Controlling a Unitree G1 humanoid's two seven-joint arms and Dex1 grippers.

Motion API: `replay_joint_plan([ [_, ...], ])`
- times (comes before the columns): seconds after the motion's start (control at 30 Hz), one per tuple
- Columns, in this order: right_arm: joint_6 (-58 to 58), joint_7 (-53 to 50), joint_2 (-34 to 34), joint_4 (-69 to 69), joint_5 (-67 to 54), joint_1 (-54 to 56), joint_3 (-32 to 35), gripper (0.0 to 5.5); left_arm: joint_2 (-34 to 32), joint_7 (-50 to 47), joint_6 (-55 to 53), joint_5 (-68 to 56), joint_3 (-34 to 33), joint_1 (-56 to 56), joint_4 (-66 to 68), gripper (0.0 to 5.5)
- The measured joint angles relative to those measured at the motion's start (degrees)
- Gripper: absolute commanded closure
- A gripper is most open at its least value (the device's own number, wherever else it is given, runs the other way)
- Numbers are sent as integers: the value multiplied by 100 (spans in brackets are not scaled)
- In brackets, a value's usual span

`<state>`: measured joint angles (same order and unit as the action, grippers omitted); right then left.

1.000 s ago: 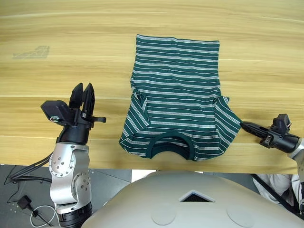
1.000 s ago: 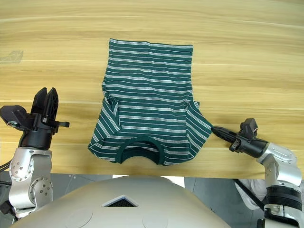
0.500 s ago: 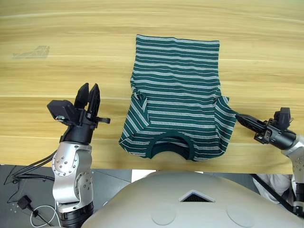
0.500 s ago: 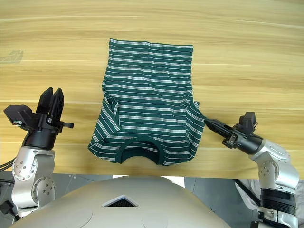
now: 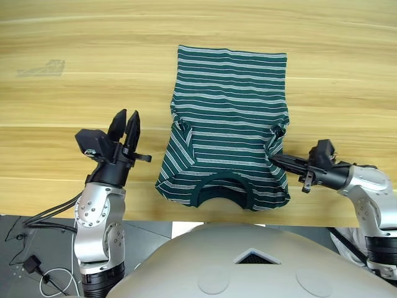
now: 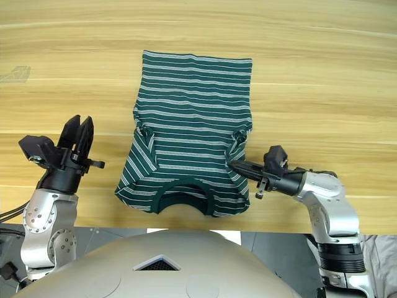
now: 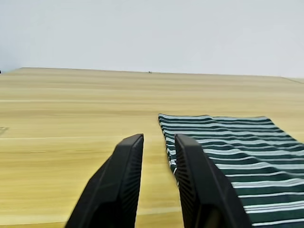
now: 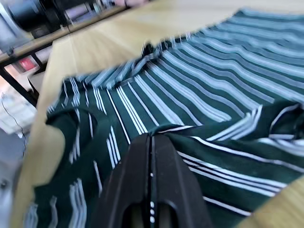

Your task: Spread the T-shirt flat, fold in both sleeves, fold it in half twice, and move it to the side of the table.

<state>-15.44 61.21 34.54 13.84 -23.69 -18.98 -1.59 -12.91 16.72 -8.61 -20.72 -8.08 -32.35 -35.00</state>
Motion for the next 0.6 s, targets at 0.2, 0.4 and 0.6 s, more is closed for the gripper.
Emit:
replay_joint_plan([
  [0.2, 91, 157, 9, 23, -4, -36, -113, 549, 2, 12, 12, 80, 55, -56, 62, 427],
  [0.4, -336, 309, -1, 259, -912, -43, 100, 442, 5, 12, 23, 120, 107, -63, 63, 427],
  [0.6, -776, 546, 128, 493, -1382, -224, 120, 395, 7, 11, 73, 143, 155, -60, 64, 427],
])
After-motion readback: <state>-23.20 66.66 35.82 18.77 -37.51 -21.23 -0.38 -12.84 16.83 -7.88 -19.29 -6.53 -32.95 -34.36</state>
